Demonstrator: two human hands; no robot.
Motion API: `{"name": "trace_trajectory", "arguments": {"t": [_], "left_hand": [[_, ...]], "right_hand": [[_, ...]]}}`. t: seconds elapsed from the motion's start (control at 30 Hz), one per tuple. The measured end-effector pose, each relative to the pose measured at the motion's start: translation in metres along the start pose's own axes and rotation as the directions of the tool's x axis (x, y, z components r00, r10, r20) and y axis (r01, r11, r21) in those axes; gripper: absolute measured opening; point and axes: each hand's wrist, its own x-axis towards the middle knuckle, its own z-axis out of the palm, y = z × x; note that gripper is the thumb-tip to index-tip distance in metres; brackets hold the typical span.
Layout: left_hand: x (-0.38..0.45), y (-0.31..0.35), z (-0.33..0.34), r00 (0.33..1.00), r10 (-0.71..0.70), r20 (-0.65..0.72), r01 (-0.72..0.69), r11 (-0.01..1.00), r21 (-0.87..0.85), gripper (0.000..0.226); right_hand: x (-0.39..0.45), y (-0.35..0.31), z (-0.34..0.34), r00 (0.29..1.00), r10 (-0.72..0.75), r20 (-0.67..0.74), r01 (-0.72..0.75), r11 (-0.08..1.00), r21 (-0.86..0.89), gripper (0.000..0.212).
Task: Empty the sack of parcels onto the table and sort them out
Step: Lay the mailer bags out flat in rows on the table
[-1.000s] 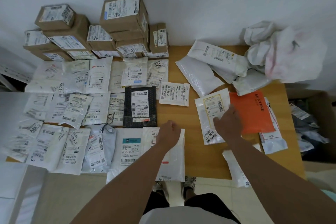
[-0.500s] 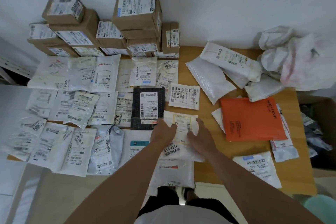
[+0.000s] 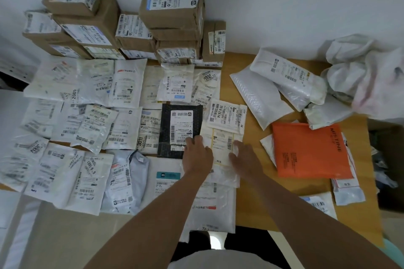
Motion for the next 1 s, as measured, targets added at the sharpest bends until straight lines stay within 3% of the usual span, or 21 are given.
{"name": "trace_trajectory", "arguments": {"t": [0.13, 0.23, 0.33, 0.47, 0.53, 0.6, 0.63, 0.7, 0.8, 0.9, 1.0], "left_hand": [[0.0, 0.002, 0.002, 0.995, -0.06, -0.082, 0.072, 0.986, 0.148, 0.046], [0.0, 0.003, 0.004, 0.992, 0.047, -0.117, -0.027, 0.985, 0.169, 0.053], [0.002, 0.003, 0.006, 0.98, 0.199, -0.019, -0.19, 0.955, 0.23, 0.057], [0.004, 0.0, 0.01, 0.971, 0.218, 0.097, -0.238, 0.909, 0.343, 0.072], [0.005, -0.001, 0.012, 0.974, 0.206, 0.094, -0.226, 0.91, 0.348, 0.075], [0.006, -0.001, 0.014, 0.979, 0.188, 0.077, -0.203, 0.923, 0.327, 0.076], [0.006, 0.0, 0.015, 0.981, 0.182, 0.068, -0.194, 0.929, 0.315, 0.076], [0.007, 0.001, 0.017, 0.983, 0.178, 0.046, -0.184, 0.936, 0.301, 0.075], [0.009, 0.005, 0.017, 0.985, 0.166, 0.038, -0.17, 0.94, 0.294, 0.073], [0.009, 0.006, 0.015, 0.981, 0.191, 0.014, -0.187, 0.939, 0.287, 0.06], [0.011, 0.004, 0.008, 0.979, 0.19, -0.076, -0.169, 0.96, 0.224, 0.047]], "right_hand": [[0.01, 0.0, -0.012, 0.982, -0.089, -0.168, 0.066, 0.988, -0.138, 0.049], [0.027, -0.009, -0.027, 0.966, -0.015, -0.257, 0.039, 0.995, 0.089, 0.053], [0.053, -0.025, -0.042, 0.966, 0.155, -0.208, -0.084, 0.946, 0.313, 0.071], [0.08, -0.041, -0.048, 0.936, 0.335, -0.111, -0.265, 0.876, 0.404, 0.101], [0.085, -0.044, -0.052, 0.92, 0.386, -0.066, -0.313, 0.826, 0.468, 0.081], [0.09, -0.044, -0.05, 0.935, 0.353, -0.042, -0.281, 0.807, 0.519, 0.028], [0.089, -0.042, -0.049, 0.946, 0.323, -0.038, -0.255, 0.81, 0.528, 0.014], [0.088, -0.039, -0.048, 0.955, 0.295, -0.014, -0.237, 0.792, 0.562, 0.027], [0.085, -0.038, -0.05, 0.954, 0.299, 0.036, -0.26, 0.757, 0.6, 0.027], [0.083, -0.035, -0.057, 0.943, 0.309, 0.125, -0.297, 0.609, 0.736, 0.018], [0.078, -0.03, -0.067, 0.957, 0.214, 0.195, -0.274, 0.46, 0.844, 0.027]]}}
